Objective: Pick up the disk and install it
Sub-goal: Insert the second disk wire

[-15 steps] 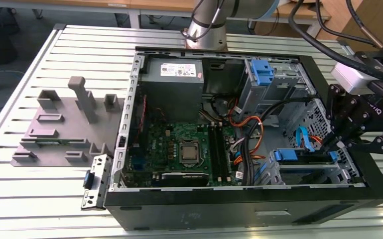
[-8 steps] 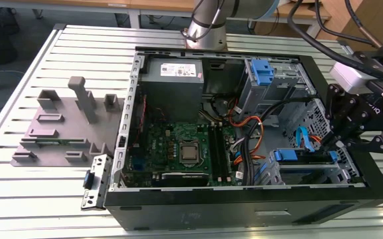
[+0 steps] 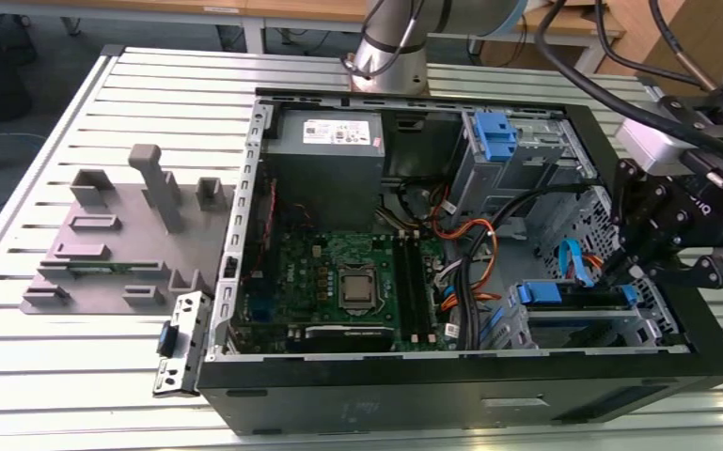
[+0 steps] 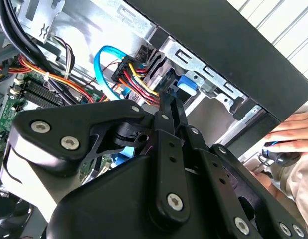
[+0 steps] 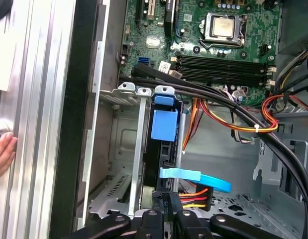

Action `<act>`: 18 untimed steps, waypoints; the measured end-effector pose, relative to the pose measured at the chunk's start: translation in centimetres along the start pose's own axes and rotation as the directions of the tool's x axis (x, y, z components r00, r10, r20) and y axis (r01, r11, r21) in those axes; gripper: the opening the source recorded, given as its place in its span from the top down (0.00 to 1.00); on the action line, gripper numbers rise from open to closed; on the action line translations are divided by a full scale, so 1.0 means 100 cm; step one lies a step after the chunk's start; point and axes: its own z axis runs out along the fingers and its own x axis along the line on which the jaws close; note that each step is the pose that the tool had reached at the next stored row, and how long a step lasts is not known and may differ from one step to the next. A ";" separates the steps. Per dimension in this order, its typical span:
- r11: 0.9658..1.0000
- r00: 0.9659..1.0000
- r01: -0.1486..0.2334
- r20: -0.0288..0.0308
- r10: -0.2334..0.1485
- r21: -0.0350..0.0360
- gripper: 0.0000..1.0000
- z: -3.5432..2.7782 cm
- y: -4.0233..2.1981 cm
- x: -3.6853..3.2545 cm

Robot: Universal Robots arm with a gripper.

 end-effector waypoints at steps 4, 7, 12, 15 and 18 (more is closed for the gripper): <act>1.000 1.000 -0.001 0.000 0.001 0.000 0.83 0.0022 0.0022 -0.0003; 1.000 1.000 -0.005 0.000 0.005 0.000 0.83 0.0050 0.0032 -0.0007; 0.999 0.999 -0.033 0.001 0.033 -0.001 0.83 0.0070 0.0033 -0.0010; 0.999 0.999 -0.042 0.001 0.042 -0.001 0.83 0.0072 0.0032 -0.0010; 0.998 0.998 -0.055 0.001 0.055 -0.002 0.83 0.0075 0.0032 -0.0011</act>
